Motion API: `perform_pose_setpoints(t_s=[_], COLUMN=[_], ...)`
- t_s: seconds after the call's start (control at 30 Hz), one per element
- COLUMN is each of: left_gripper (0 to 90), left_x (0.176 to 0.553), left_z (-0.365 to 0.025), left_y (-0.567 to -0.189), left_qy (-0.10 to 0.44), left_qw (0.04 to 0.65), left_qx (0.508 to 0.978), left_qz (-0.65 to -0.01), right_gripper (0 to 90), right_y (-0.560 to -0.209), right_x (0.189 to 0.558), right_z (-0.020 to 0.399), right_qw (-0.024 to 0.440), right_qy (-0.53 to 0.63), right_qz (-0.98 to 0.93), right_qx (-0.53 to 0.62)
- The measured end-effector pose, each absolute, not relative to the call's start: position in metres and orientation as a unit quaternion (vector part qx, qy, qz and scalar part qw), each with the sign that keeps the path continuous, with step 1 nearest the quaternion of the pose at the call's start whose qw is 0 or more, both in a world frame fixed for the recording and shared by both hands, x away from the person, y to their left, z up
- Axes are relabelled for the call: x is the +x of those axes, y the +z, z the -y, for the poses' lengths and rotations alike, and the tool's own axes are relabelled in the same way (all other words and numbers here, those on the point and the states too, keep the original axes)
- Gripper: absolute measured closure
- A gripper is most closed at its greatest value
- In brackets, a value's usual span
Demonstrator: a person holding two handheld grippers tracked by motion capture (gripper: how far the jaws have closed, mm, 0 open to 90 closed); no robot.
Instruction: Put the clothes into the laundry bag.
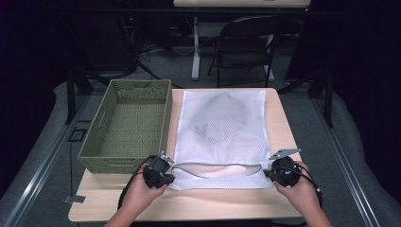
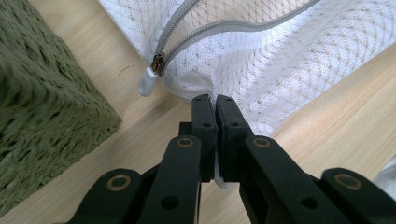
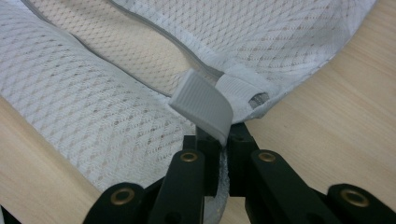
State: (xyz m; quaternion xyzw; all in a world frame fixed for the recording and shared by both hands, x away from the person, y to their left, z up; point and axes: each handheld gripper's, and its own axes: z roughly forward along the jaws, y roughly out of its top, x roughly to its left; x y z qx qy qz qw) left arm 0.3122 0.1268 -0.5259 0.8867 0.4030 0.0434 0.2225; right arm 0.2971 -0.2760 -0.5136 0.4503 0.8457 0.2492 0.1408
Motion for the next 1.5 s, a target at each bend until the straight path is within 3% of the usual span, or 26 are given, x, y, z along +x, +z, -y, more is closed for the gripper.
perform_pose_setpoints(t_s=[0.43,0.97,1.13,1.5], left_gripper=[84.0,52.3,50.0,48.5], left_x=[0.309,0.301,0.301,0.299], left_z=[-0.130,-0.136,-0.138,-0.140], left_y=[-0.531,-0.523,-0.521,-0.518], left_qy=[0.036,0.028,0.031,0.045], left_qw=[0.229,0.275,0.285,0.304], left_qx=[0.885,0.870,0.865,0.859], left_qz=[-0.404,-0.409,-0.412,-0.410], right_gripper=[82.0,51.7,46.9,46.0], right_y=[-0.519,-0.514,-0.506,-0.496], right_x=[0.291,0.281,0.276,0.266], right_z=[0.278,0.276,0.277,0.269], right_qw=[0.145,0.177,0.195,0.214], right_qy=[0.271,0.274,0.281,0.307], right_qz=[-0.832,-0.826,-0.820,-0.814], right_qx=[0.462,0.460,0.458,0.444])
